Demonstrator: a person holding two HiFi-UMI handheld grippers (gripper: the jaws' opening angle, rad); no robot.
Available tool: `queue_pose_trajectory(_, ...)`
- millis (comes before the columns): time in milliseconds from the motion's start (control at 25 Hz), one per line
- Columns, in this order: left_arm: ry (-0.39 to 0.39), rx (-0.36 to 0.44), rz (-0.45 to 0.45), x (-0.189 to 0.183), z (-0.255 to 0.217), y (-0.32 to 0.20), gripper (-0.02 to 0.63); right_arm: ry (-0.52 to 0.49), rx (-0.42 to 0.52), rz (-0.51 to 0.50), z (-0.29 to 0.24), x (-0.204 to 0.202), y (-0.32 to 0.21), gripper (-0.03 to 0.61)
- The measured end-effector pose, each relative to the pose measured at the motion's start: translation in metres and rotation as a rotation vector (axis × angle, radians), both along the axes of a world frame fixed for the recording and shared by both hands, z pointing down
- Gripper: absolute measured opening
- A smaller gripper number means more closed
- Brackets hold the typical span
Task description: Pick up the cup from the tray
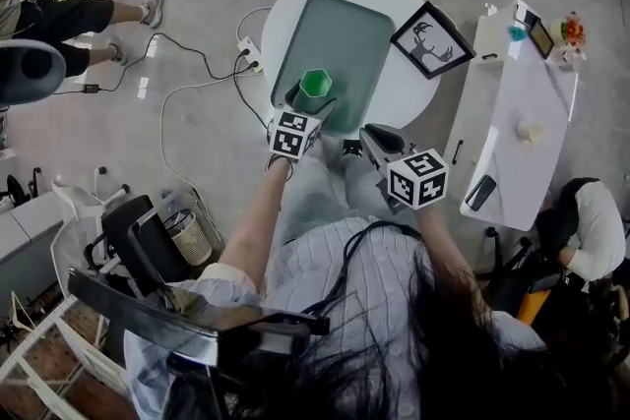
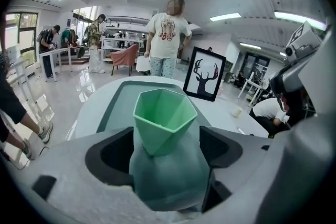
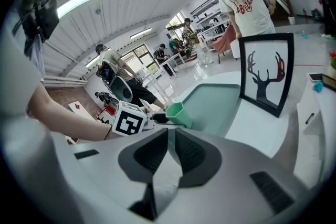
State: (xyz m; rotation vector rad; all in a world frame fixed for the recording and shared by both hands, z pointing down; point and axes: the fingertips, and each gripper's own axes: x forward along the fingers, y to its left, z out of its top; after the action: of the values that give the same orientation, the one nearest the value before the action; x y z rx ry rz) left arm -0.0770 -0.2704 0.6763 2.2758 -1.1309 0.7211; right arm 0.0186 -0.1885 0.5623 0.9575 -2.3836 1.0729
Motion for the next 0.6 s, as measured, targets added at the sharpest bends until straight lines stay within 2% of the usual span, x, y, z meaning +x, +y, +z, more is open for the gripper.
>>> queue_pose_trajectory(160, -0.087, 0.035, 0.104, 0.009, 0.010, -0.009, 0.382, 0.017, -0.022, 0.054, 0.005, 0.003, -0.003, 0.058)
queue_pose_trajectory(360, -0.063, 0.015, 0.164, 0.023, 0.016, -0.019, 0.380, 0.035, -0.039, 0.085, 0.012, 0.009, -0.008, 0.058)
queue_pose_trajectory(400, -0.070, 0.016, 0.171, 0.024, 0.017, -0.021, 0.379, 0.038, -0.039, 0.089, 0.013, 0.011, -0.010, 0.058)
queue_pose_trajectory(480, -0.084, 0.023, 0.180, 0.024, 0.018, -0.024, 0.336, 0.039, -0.039, 0.097, 0.013, 0.014, -0.012, 0.058)
queue_pose_trajectory(600, -0.099, 0.022, 0.181, 0.022, 0.018, -0.023, 0.333, 0.039, -0.039, 0.100, 0.013, 0.015, -0.013, 0.058)
